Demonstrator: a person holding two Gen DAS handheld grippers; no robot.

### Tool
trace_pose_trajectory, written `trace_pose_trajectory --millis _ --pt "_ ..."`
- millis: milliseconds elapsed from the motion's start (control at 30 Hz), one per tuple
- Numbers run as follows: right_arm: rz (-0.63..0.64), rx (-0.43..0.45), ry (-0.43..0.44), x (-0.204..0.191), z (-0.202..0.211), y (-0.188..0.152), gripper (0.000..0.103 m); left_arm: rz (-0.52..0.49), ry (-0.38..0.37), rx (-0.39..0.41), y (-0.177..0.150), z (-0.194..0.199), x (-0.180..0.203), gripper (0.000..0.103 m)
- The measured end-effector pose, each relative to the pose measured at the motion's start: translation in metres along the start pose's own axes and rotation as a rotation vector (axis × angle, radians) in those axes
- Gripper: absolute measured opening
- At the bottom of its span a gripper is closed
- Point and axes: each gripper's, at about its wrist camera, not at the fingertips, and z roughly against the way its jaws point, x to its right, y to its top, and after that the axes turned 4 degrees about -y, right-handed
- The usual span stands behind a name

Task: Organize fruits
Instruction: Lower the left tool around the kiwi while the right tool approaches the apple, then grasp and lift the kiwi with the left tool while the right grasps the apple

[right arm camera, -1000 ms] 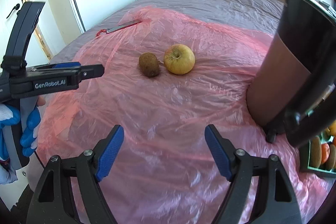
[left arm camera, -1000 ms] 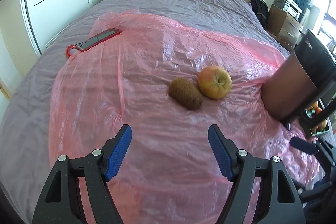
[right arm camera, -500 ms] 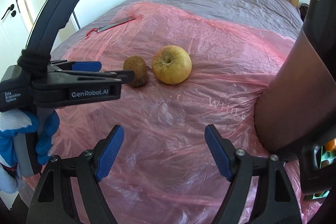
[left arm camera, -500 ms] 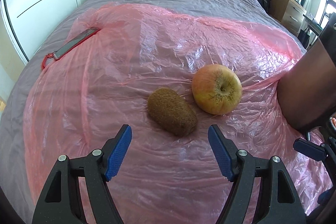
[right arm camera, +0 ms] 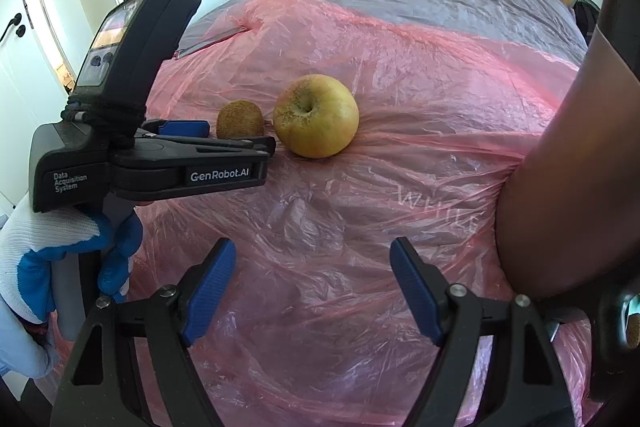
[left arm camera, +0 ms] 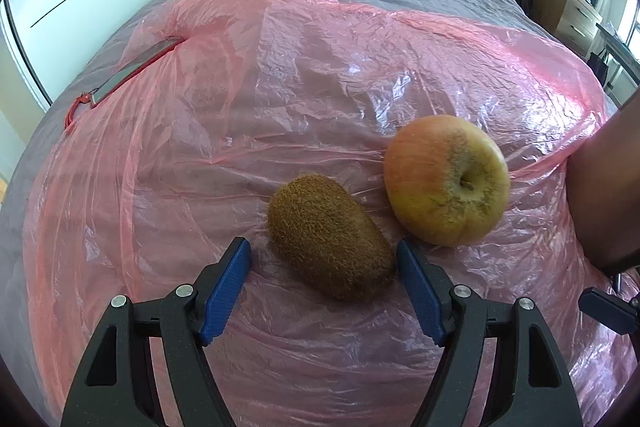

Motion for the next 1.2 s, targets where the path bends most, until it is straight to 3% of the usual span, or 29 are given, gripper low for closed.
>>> trace_pose_trajectory --millis 467,833,1200 --pt "-0.005 0.024 -0.013 0.003 -0.012 0.023 0.103 -0.058 -0.044 0.000 -0.004 0.009 -0.027 0.071" --pt "-0.064 0.058 -0.001 -0.004 -0.035 0.069 0.103 0.002 -0.146 -0.006 -0.003 0.005 -0.044 0.071" --pt "-0.072 -0.043 -0.058 -0.012 -0.087 0.097 0.103 0.021 -0.175 0.001 -0.003 0.000 -0.046 0.071"
